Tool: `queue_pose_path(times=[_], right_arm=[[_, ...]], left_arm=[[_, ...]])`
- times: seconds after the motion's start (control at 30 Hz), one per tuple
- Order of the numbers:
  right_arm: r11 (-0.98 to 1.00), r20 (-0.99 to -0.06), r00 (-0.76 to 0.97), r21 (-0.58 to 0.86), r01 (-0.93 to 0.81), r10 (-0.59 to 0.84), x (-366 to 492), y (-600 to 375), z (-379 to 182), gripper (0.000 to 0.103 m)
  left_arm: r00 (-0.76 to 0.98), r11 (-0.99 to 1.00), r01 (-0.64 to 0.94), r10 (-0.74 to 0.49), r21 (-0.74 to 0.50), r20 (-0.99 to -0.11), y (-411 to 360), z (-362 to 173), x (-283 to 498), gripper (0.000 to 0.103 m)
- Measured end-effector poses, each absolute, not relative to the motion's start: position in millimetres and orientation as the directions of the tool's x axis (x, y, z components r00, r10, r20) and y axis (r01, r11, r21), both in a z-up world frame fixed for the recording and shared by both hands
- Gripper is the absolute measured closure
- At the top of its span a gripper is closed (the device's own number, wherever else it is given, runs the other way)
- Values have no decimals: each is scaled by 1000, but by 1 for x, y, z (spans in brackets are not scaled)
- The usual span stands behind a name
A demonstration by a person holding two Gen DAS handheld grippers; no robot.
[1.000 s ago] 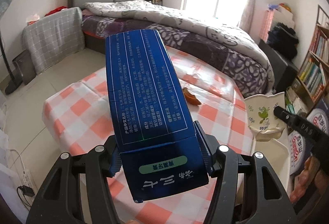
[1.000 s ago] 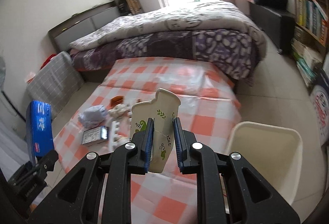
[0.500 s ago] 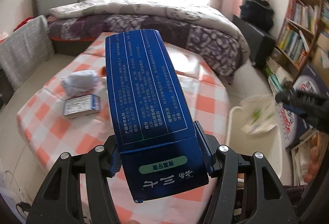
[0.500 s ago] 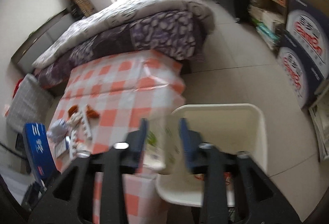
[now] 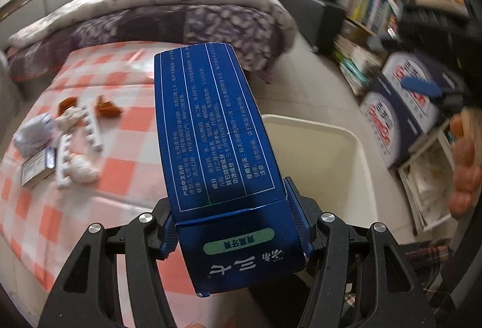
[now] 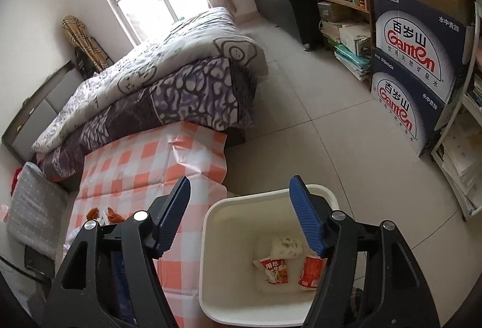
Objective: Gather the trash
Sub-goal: 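Carry the paper cup to the white bin and release it with the right tool, then drop the blue box into the white bin by opening the left tool, then grasp the small blue-and-white box on the table with the left tool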
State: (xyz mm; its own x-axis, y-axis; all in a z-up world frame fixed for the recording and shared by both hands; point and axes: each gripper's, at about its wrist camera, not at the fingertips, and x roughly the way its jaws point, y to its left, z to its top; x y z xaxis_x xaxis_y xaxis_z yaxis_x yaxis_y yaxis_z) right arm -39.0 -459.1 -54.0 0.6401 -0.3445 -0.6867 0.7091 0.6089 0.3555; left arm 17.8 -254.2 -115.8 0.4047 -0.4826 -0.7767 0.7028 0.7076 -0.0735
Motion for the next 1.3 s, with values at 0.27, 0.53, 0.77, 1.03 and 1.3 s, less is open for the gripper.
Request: queue_pose_path(times=[0.27, 0.53, 0.77, 1.03, 1.3], right_arm=[[584, -669, 653, 386, 714, -356, -48, -469, -50, 35], [606, -650, 672, 388, 694, -354, -45, -460, -46, 26], [706, -695, 669, 333, 625, -264, -16, -428, -54, 13], [772, -768, 627, 316, 551, -134, 17, -395, -70, 7], [787, -788, 615, 385, 482, 9, 44, -370, -77, 7]], left_arm=[[319, 631, 769, -521, -105, -792, -296, -129, 0, 34], [303, 654, 741, -526, -150, -795, -278, -126, 14, 18], [423, 812, 576, -395, -94, -816, -217, -122, 68, 18], [525, 992, 120, -99, -42, -845, -85, -128, 183, 18], [400, 924, 367, -49, 111, -915, -40, -161, 244, 18]])
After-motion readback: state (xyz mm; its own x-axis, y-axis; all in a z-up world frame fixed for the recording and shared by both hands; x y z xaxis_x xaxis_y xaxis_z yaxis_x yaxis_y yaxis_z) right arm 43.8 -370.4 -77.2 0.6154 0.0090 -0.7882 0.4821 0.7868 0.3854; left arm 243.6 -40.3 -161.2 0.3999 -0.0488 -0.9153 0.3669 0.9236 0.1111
